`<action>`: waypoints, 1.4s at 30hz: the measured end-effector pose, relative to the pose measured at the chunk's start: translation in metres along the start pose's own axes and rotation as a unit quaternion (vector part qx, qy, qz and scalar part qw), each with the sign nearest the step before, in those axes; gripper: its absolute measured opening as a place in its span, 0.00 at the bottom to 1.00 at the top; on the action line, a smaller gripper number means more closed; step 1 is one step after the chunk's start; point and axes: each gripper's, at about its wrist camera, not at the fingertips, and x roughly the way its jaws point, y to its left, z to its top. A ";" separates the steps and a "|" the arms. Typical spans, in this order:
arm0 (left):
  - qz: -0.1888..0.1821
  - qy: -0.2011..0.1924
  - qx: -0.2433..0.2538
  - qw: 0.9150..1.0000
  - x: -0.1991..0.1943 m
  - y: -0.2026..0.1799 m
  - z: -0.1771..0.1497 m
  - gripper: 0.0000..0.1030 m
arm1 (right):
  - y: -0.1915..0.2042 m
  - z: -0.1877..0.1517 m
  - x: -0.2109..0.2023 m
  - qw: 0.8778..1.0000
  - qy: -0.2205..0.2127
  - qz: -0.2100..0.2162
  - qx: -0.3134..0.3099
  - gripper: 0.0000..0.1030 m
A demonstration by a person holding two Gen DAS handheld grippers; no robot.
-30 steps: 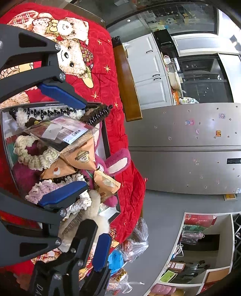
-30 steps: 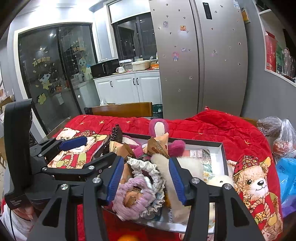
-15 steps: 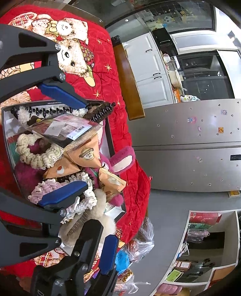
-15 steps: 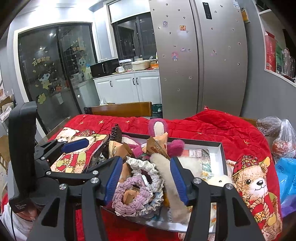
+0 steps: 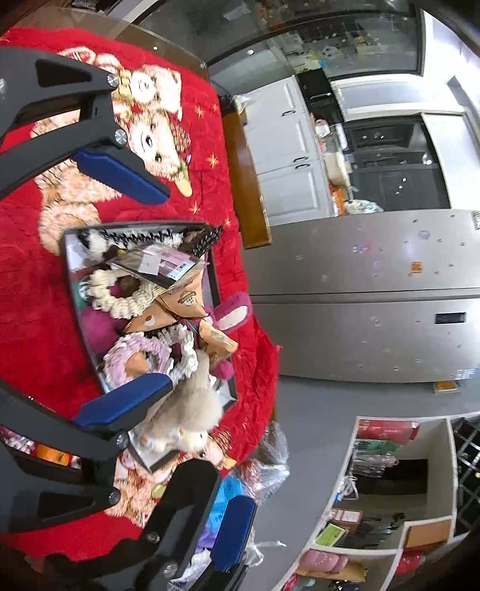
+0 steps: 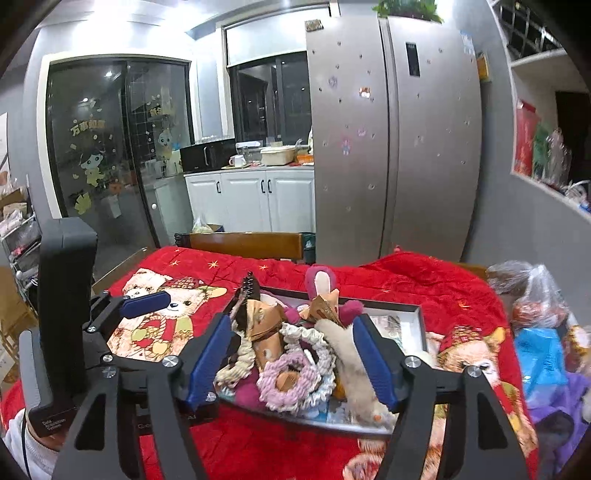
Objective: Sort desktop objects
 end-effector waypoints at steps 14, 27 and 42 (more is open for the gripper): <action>0.035 -0.058 -0.006 0.998 -0.172 -0.023 -0.056 0.99 | 0.057 -0.031 -0.130 0.996 -0.034 -0.081 -0.013 0.82; 0.017 -0.043 -0.038 0.998 -0.203 -0.039 -0.139 0.99 | 0.079 -0.112 -0.177 0.991 -0.042 -0.129 0.019 0.82; 0.022 -0.043 -0.043 0.998 -0.196 -0.039 -0.143 0.99 | 0.075 -0.123 -0.174 0.992 -0.027 -0.120 0.024 0.82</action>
